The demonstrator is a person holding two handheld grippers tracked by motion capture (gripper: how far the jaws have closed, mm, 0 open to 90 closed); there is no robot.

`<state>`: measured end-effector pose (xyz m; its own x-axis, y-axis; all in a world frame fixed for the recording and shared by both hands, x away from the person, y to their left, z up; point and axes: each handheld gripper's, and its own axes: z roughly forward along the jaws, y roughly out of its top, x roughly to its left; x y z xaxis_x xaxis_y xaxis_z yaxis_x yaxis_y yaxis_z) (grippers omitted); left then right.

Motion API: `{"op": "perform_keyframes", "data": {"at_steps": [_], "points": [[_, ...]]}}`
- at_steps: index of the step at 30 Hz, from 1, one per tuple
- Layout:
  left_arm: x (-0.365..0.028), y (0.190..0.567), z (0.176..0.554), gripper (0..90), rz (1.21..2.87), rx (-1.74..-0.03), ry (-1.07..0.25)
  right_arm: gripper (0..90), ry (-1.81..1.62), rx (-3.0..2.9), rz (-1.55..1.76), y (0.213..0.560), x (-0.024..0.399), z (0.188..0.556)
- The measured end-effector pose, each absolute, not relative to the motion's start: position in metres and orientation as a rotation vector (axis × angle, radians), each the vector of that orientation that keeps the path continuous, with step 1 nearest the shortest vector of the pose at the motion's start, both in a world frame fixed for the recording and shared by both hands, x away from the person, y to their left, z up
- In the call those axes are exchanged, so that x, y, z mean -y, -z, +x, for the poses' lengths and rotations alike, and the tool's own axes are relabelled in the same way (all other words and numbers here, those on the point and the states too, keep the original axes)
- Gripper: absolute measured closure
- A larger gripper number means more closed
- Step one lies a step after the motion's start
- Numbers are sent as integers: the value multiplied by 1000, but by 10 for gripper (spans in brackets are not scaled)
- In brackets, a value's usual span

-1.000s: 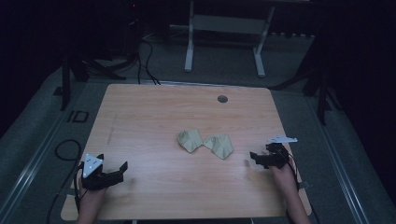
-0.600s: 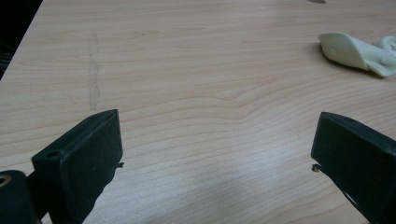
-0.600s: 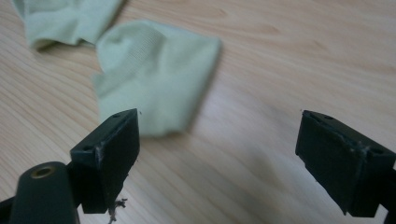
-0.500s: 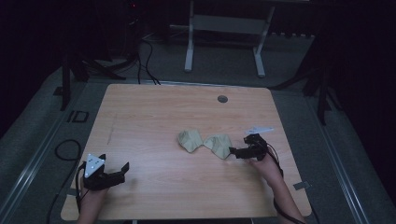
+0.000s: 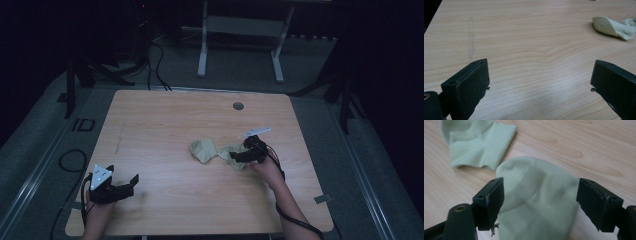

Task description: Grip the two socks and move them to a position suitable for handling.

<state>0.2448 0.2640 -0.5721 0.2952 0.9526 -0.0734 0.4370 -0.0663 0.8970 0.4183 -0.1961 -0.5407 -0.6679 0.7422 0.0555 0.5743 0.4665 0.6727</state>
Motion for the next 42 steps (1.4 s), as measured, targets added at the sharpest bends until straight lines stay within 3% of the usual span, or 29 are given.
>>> {"op": "perform_keyframes", "data": {"at_steps": [12,16,20,23,42], "points": [[-263,572,245,19,1671,-1272,-710,345,-869,-2473,1057,556,170,422],[-263,572,245,19,1671,-1272,-710,482,-874,-2482,1025,555,168,419],[-262,571,244,19,1672,-1267,-709,720,-847,-2480,1019,552,166,417],[-261,572,245,19,1676,-1266,-704,785,-827,-2479,1030,551,166,417],[-258,572,246,19,1687,-1257,-699,801,-950,-2485,997,498,167,391]]}}
